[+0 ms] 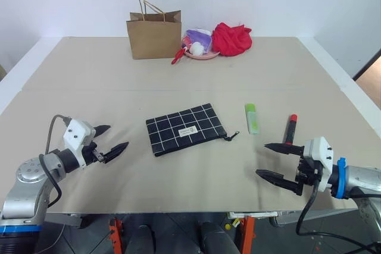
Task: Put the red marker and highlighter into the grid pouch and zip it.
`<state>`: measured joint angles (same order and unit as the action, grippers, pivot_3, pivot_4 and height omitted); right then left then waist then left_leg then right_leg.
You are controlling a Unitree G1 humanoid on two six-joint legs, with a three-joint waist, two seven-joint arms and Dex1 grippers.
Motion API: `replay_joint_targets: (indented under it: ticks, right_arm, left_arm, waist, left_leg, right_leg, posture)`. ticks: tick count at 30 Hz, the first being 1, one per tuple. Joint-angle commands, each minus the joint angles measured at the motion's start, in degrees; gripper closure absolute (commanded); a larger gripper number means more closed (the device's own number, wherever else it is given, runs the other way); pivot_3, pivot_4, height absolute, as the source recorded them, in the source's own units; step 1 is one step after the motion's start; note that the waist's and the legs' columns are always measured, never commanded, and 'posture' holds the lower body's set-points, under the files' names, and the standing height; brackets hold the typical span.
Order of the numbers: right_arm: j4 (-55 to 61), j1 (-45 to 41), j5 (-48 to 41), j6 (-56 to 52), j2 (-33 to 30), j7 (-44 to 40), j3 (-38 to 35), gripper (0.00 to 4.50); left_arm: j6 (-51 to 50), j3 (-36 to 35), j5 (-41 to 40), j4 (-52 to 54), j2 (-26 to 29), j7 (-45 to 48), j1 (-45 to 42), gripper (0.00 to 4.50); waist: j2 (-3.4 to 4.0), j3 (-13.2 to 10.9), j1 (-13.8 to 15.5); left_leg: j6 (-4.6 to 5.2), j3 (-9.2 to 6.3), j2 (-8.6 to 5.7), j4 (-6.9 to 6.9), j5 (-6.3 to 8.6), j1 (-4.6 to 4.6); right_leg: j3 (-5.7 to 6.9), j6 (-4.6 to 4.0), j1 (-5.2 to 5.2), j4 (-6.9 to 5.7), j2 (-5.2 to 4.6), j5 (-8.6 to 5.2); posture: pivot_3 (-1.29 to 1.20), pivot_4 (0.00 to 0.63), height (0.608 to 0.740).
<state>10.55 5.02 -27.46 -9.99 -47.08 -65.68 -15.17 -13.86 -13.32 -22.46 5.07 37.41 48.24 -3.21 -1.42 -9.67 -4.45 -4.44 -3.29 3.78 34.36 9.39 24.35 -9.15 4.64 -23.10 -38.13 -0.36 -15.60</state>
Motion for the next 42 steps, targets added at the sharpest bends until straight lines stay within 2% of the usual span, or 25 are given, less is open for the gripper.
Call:
replay_joint_targets:
  ticks: [1,8,12,14,17,20,23,25,26,28,29,38,42]
  right_arm:
    - [2.67,-0.74,-1.05,-0.05,0.63,0.96,-0.33,0.02]
    - [8.71,-6.37,-6.22,-9.57,4.79,8.91,1.23,0.02]
    - [11.87,-10.2,-6.43,-17.27,8.21,18.97,3.38,0.02]
    - [13.53,-10.92,-7.1,-19.87,9.09,20.92,4.17,0.02]
    - [15.06,-14.03,-5.76,-22.15,13.44,28.09,6.6,0.02]
    - [7.64,-22.15,1.08,-21.83,21.93,36.93,13.35,0.77]
    - [1.7,-26.37,5.4,-21.14,26.72,40.77,16.42,2.13]
    - [-0.75,-27.74,7.12,-20.16,28.39,41.87,17.42,3.05]
    - [-1.47,-28.12,7.5,-20.07,28.94,41.94,17.7,3.31]
    - [-3.91,-28.4,9.12,-19.0,29.66,41.67,18.72,4.31]
    - [-5.02,-28.35,10.08,-18.39,29.76,41.46,19.23,4.41]
    - [-8.95,-25.33,14.52,-15.76,30.41,41.56,20.9,4.41]
    - [-10.95,-26.05,15.93,-14.2,31.86,42.55,20.77,4.41]
  left_arm:
    - [2.25,-0.16,0.39,1.25,1.06,1.18,-0.64,0.02]
    - [7.78,3.79,3.11,0.83,1.61,5.51,-1.34,0.02]
    - [9.36,6.47,3.83,1.36,1.46,7.64,-2.69,0.02]
    - [10.6,7.64,4.51,1.53,1.84,8.88,-2.79,0.02]
    - [11.97,9.88,5.23,1.86,1.85,10.36,-3.27,0.02]
    - [15.29,14.22,7.61,0.72,1.36,12.56,-6.28,0.0]
    - [17.73,16.46,8.86,-1.02,1.06,13.81,-8.89,0.0]
    - [18.17,17.0,9.13,-2.18,0.62,13.76,-10.38,0.0]
    - [18.47,17.21,9.3,-2.71,0.53,13.81,-10.92,0.0]
    - [19.05,17.48,9.36,-3.5,0.42,14.05,-11.74,0.0]
    - [19.17,17.53,9.32,-3.75,0.37,14.11,-11.95,0.0]
    - [18.91,16.67,8.9,-4.08,-0.12,13.05,-12.64,0.0]
    - [21.46,15.9,9.78,-4.33,1.84,14.17,-11.65,0.0]
  waist:
    - [0.0,0.0,0.0]
    - [0.01,0.0,-0.01]
    - [-0.02,0.01,0.08]
    - [-0.01,0.01,0.1]
    - [-0.01,0.01,-0.07]
    - [-0.01,0.0,-0.38]
    - [-0.01,0.01,-0.39]
    - [0.0,0.01,-0.06]
    - [0.0,0.01,0.04]
    - [0.0,0.0,0.04]
    - [0.0,0.01,0.04]
    - [0.0,0.01,0.0]
    - [-0.01,0.02,-0.04]
  left_leg:
    - [0.0,0.0,0.0,0.0,0.0,0.0]
    - [-0.01,0.0,0.0,0.0,-0.01,-0.01]
    - [-0.01,0.0,0.0,0.0,-0.01,0.01]
    - [-0.01,-0.01,0.0,-0.01,-0.01,0.01]
    - [0.0,-0.01,0.0,-0.04,0.0,0.03]
    - [0.0,-0.01,0.02,-0.04,0.0,0.01]
    - [0.06,-0.01,0.01,-0.03,-0.12,0.01]
    - [0.06,-0.02,0.01,-0.04,-0.12,0.03]
    - [0.06,-0.02,0.01,-0.03,-0.12,0.06]
    - [0.07,-0.03,0.01,-0.04,-0.11,0.24]
    - [0.08,-0.03,0.01,-0.04,-0.1,0.25]
    - [0.17,-0.09,0.01,-0.18,-0.04,0.23]
    - [0.17,-0.09,0.01,-0.16,-0.05,0.11]
  right_leg:
    - [0.0,0.0,0.0,0.0,0.0,0.0]
    - [0.0,-0.02,0.0,-0.01,0.0,0.04]
    - [0.0,-0.01,0.0,-0.01,0.0,0.03]
    - [0.0,-0.01,-0.02,-0.01,0.0,0.03]
    - [0.0,0.01,-0.03,-0.01,0.01,0.01]
    - [0.0,-0.01,-0.07,-0.05,0.03,0.05]
    - [0.0,-0.07,-0.09,-0.04,0.05,0.21]
    - [0.0,-0.02,-0.06,-0.04,0.04,0.17]
    - [0.0,-0.01,-0.06,-0.04,0.04,0.15]
    - [0.01,0.29,-0.21,-0.03,0.04,0.28]
    - [0.01,0.3,-0.21,-0.03,0.04,0.26]
    - [0.07,0.24,-0.21,-0.05,0.04,0.18]
    - [0.07,0.27,-0.13,-0.05,0.05,0.21]
  posture:
    - [0.0,0.15,0.74]
    - [0.0,0.15,0.74]
    - [0.0,0.15,0.74]
    - [0.0,0.15,0.74]
    - [0.0,0.15,0.74]
    - [0.0,0.15,0.74]
    - [0.0,0.15,0.74]
    - [0.0,0.15,0.74]
    - [0.0,0.15,0.74]
    - [0.0,0.15,0.74]
    - [0.0,0.15,0.74]
    - [0.0,0.15,0.74]
    - [0.0,0.15,0.74]
